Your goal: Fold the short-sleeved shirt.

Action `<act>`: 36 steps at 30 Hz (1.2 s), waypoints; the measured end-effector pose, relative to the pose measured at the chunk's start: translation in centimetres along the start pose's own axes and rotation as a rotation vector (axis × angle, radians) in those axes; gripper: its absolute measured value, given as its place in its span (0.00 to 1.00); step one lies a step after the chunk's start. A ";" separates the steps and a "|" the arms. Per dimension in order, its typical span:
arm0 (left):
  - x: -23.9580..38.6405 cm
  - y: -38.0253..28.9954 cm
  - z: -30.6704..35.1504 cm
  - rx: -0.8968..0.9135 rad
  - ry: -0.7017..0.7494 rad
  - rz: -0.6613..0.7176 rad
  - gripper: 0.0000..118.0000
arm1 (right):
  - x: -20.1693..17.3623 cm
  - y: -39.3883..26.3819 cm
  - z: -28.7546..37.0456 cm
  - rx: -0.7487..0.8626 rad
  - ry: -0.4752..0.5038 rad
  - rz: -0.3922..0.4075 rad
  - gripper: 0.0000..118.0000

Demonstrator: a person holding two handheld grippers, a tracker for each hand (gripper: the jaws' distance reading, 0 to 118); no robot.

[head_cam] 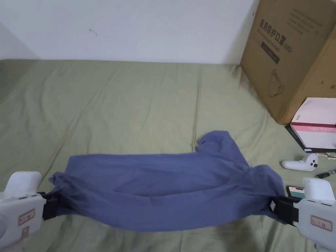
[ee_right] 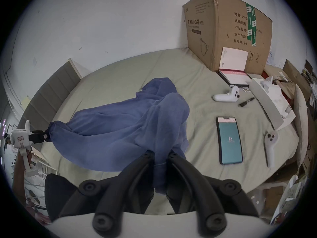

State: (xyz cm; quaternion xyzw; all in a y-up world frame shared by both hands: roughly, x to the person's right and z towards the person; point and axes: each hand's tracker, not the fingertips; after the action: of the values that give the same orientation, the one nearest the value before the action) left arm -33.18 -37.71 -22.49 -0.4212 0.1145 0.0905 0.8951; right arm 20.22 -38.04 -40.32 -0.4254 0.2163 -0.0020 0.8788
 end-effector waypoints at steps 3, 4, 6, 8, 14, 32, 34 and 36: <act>-0.7 -2.4 0.7 -0.065 -0.042 0.050 0.04 | 0.2 -2.6 0.2 -0.089 -0.023 0.005 0.09; -0.8 -3.3 0.6 -0.093 -0.050 0.054 0.04 | 0.3 -3.6 -0.1 -0.119 -0.035 0.007 0.09; -1.2 -5.5 -0.6 -0.137 -0.026 0.066 0.04 | 0.7 -5.9 -1.5 -0.184 -0.042 -0.014 0.09; -1.6 -7.0 -1.9 -0.164 -0.037 0.111 0.04 | 0.7 -7.7 -3.1 -0.219 -0.070 -0.047 0.09; -1.3 -8.4 -0.3 -0.074 0.044 0.143 0.81 | 0.8 -9.1 -2.9 -0.157 -0.110 -0.143 0.78; 5.4 -2.1 5.7 0.470 0.027 -0.035 0.02 | -12.4 -3.1 3.2 0.555 0.014 0.194 0.12; 3.9 -1.7 3.0 0.394 0.071 -0.041 0.02 | -12.4 -3.0 2.8 0.543 0.015 0.197 0.11; 2.2 -0.7 -0.1 0.288 0.089 -0.035 0.02 | -12.0 -2.8 2.2 0.517 0.013 0.195 0.11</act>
State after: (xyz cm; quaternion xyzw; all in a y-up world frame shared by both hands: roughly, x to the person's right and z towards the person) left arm -30.86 -38.10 -22.65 -0.2941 0.1583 0.0389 0.9418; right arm 10.70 -35.99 -32.50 -0.1643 0.2544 0.0248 0.9527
